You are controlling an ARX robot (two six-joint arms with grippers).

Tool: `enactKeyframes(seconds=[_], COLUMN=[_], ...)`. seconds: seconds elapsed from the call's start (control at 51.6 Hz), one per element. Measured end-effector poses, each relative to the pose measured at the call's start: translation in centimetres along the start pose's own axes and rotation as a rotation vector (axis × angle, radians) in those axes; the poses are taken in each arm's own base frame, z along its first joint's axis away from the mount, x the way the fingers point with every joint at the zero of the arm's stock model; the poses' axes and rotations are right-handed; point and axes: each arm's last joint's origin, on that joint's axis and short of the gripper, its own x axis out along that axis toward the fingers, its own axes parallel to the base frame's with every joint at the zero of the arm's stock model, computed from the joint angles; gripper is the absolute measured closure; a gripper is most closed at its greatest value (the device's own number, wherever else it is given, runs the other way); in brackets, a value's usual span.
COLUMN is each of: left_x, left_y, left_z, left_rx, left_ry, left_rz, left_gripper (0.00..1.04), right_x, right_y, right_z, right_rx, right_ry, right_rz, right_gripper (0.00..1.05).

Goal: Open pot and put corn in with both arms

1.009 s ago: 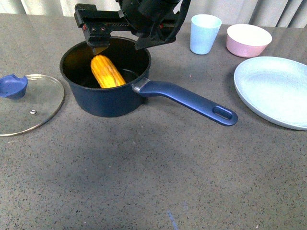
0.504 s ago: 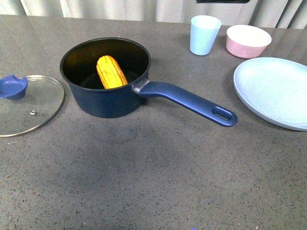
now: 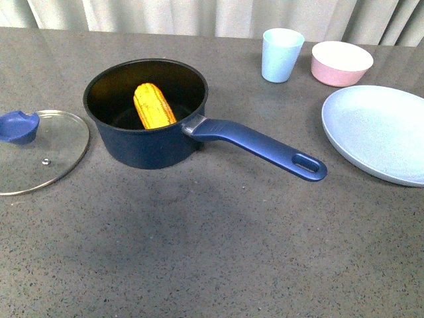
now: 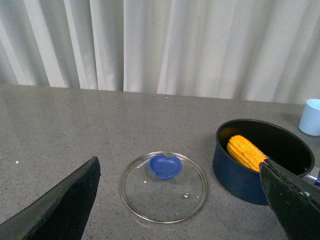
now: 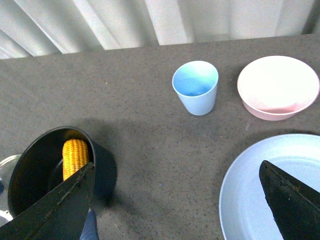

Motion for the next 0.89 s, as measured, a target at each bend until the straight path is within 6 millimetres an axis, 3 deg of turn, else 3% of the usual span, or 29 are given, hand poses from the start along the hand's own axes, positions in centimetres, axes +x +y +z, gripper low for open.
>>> enactKeyframes(seconds=[0.097,0.213,0.446,0.582,0.892], left_x=[0.0,0.0,0.0,0.0,0.0], left_y=[0.0,0.0,0.0,0.0,0.0], left_z=[0.0,0.0,0.0,0.0,0.0], left_rx=[0.0,0.0,0.0,0.0,0.0], left_ry=[0.0,0.0,0.0,0.0,0.0], left_rz=[0.0,0.0,0.0,0.0,0.0], left_gripper=[0.09,0.09,0.09,0.09,0.09], right_x=[-3.0,-6.0,-8.4,-9.8,-12.7], right_y=[-1.3,-2.5,-3.9,-4.2,-5.4], right_z=[-0.8,-2.9,-8.1,-9.9,-13.2], right_rx=[-0.114,-0.161,-0.195,-0.202,-0.205], right_ry=[-0.322,-0.464,-0.433,-0.433,-0.438], right_rz=[-0.21,-0.263,-0.276,-0.274,-0.282], right_gripper=[0.26,0.43,0.8,1.01,1.03])
